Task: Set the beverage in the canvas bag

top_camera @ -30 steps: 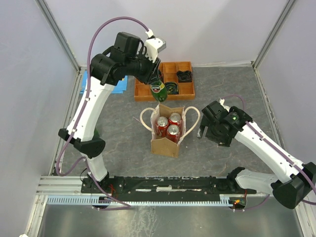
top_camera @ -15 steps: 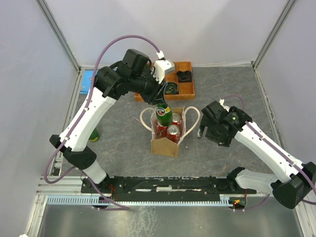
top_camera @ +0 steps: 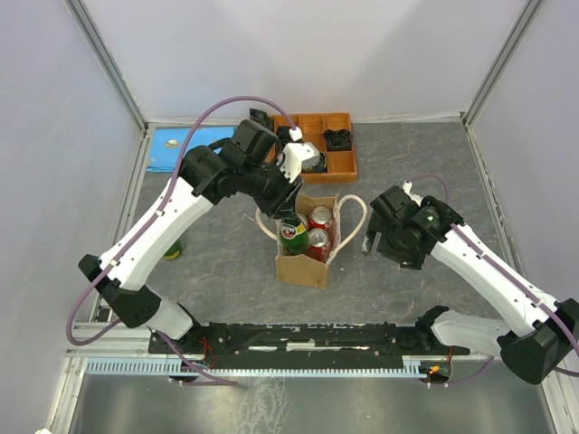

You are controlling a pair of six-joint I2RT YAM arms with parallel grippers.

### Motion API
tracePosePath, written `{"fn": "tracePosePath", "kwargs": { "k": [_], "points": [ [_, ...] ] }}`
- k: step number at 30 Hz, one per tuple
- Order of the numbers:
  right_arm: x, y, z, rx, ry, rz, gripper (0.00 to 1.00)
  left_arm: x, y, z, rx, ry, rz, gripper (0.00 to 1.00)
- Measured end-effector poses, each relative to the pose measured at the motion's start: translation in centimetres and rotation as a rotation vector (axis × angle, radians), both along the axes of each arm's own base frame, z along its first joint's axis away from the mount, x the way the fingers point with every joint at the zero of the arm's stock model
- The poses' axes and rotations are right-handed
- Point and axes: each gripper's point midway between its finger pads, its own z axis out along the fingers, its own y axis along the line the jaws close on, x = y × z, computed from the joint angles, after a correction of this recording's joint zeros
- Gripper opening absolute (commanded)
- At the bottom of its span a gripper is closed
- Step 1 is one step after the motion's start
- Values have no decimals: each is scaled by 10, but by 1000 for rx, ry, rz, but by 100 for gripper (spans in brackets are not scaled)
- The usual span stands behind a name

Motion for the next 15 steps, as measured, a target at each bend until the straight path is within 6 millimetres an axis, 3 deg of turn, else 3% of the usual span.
{"fn": "tracePosePath", "kwargs": {
  "k": [6,15],
  "points": [
    [0,0,0,1,-2,0,99,-9,12,-23,42,14,3,3],
    [0,0,0,2,-2,0,99,1,17,-48,102,-18,24,3]
  ]
}}
